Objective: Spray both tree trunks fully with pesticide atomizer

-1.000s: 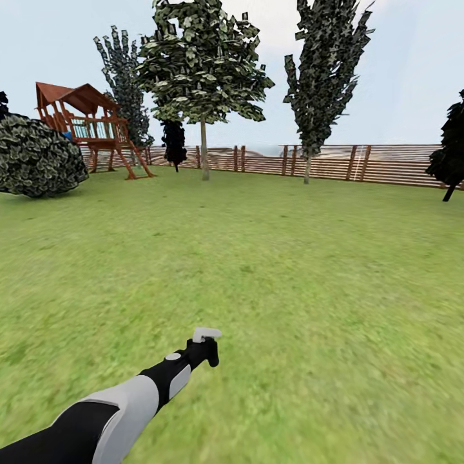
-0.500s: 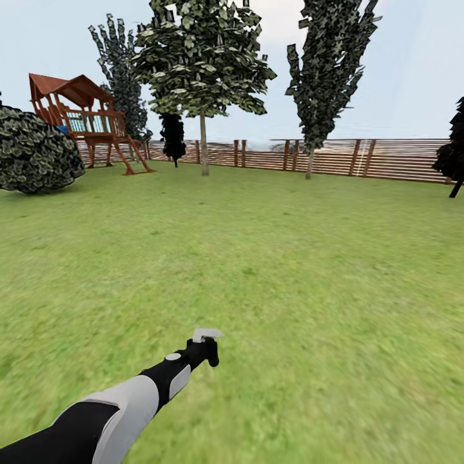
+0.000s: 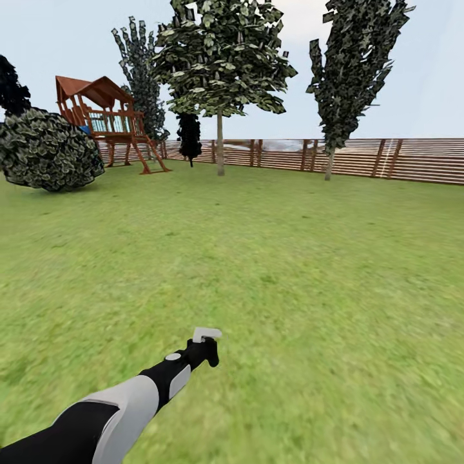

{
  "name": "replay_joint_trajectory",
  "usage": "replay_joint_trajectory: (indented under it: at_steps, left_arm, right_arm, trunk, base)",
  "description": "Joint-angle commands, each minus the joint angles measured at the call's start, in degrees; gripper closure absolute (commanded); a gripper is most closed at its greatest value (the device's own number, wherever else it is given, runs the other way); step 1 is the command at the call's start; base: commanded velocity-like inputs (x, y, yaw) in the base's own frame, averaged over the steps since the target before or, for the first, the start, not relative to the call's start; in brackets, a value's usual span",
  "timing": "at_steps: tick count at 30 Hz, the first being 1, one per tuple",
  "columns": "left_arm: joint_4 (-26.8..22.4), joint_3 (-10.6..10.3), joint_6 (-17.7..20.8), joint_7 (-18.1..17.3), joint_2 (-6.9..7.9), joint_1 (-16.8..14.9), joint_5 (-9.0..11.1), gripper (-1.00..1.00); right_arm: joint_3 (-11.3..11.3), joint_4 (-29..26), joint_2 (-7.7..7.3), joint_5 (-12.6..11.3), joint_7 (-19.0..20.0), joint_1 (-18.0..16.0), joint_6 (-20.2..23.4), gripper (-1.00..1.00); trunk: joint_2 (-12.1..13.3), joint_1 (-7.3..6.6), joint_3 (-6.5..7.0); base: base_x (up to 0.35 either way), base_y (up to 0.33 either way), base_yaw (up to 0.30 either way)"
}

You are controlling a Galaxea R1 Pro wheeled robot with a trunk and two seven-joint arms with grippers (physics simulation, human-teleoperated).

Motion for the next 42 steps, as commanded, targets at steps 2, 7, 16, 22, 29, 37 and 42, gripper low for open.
replay_joint_trajectory:
  at_steps: [2,7,16,22,29,37,42]
  left_arm:
    - [0.09,-0.26,-0.2,-0.11,0.0,-0.05,0.28,1.0]
    - [0.1,-0.27,-0.2,-0.11,0.0,-0.05,0.28,1.0]
    - [0.1,-0.29,-0.2,-0.17,0.0,-0.05,0.28,1.0]
    - [0.1,-0.34,-0.2,-0.2,0.0,-0.06,0.28,1.0]
    - [0.1,-0.35,-0.2,-0.2,0.0,-0.06,0.28,1.0]
    - [0.1,-0.31,-0.2,-0.2,-0.07,-0.05,0.28,1.0]
    - [0.1,-0.33,-0.2,-0.2,-0.05,-0.05,0.28,1.0]
  right_arm:
    - [0.08,0.24,-0.02,-0.14,0.21,-0.09,-0.43,-1.0]
    - [0.08,0.24,-0.02,-0.14,0.21,-0.09,-0.43,-1.0]
    - [0.06,0.24,-0.09,-0.14,0.19,-0.09,-0.43,-1.0]
    - [0.07,0.24,-0.11,-0.14,0.16,-0.09,-0.43,-1.0]
    - [0.07,0.24,-0.11,-0.14,0.17,-0.09,-0.43,-1.0]
    - [0.07,0.24,-0.11,-0.14,0.15,-0.09,-0.43,-1.0]
    - [0.08,0.24,-0.11,-0.14,0.16,-0.09,-0.43,-1.0]
  trunk:
    - [-0.03,0.03,-0.06]
    - [-0.03,0.03,-0.06]
    - [-0.03,0.03,-0.27]
    - [-0.03,0.03,-0.28]
    - [-0.03,0.03,-0.28]
    - [-0.03,0.03,-0.28]
    - [-0.03,0.03,-0.28]
  base:
    - [0.342,0.112,0.296]
    - [0.343,0.106,0.165]
    - [0.343,0.104,0.026]
    - [0.343,0.104,0.001]
    - [0.343,0.103,0.0]
    - [0.343,0.104,0.0]
    - [0.343,0.104,0.0]
